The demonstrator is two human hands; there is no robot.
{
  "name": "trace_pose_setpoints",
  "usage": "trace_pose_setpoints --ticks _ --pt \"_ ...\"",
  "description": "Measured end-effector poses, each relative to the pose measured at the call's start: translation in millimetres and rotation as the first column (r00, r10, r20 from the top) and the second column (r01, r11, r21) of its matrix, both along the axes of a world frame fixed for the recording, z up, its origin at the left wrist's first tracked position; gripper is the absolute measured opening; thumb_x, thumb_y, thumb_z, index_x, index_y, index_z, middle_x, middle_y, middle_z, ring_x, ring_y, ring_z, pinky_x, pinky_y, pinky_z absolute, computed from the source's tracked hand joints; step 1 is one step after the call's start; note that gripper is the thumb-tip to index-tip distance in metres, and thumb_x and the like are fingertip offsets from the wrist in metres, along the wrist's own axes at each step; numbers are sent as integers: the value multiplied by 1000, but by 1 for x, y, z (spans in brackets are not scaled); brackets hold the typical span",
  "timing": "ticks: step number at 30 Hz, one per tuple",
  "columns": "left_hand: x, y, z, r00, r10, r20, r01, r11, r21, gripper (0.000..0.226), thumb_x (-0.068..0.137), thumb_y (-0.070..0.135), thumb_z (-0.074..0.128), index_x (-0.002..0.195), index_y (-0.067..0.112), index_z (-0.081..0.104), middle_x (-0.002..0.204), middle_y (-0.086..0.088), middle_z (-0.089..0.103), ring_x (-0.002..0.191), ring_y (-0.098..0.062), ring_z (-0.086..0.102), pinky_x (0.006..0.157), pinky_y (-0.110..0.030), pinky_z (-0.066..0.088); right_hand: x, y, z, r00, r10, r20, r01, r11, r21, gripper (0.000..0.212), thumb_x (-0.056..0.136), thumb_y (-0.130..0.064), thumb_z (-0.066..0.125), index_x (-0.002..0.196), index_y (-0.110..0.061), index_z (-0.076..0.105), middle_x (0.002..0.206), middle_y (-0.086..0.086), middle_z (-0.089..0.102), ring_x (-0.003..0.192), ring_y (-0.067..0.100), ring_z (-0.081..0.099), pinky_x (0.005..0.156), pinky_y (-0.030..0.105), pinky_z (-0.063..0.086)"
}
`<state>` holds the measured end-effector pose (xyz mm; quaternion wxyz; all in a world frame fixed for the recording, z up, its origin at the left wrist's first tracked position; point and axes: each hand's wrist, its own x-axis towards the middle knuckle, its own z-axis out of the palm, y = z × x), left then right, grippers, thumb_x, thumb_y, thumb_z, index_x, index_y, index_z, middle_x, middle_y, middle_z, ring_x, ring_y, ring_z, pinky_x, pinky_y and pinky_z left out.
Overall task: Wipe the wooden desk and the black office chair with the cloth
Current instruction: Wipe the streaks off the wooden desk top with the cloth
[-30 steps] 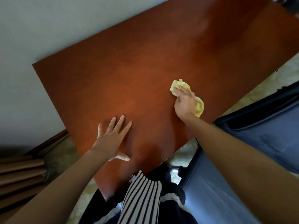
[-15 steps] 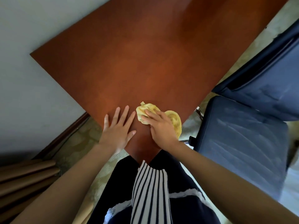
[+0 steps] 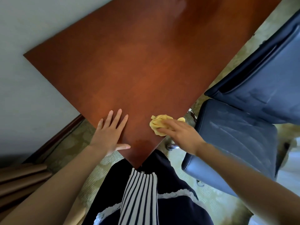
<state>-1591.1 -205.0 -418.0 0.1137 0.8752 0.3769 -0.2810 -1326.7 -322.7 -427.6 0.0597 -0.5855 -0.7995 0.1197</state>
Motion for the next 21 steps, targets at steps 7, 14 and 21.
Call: trace_pose_setpoints --ticks 7,14,21 --pt "5 -1 4 997 14 -72 -15 1000 -8 114 75 79 39 131 19 -40 140 -6 -44 143 -32 -22 118 -48 7 105 68 5 941 -324 97 332 940 -80 56 87 3 56 138 -12 39 142 16 31 97 40 58 62 46 55" --pt "21 -7 10 986 105 -131 -111 993 -38 118 74 79 44 130 18 -41 138 -7 -46 143 -33 -22 118 -48 9 127 127 -4 804 -592 50 591 806 30 40 96 -10 47 135 -13 47 151 13 26 142 31 17 114 47 17" --pt "37 -16 13 955 282 -95 -288 955 -67 117 74 78 45 143 19 -30 148 -4 -38 144 -33 -20 117 -49 10 70 105 -13 733 -679 -47 678 734 -35 40 97 -34 47 136 -32 46 148 5 35 139 27 22 113 49 15"
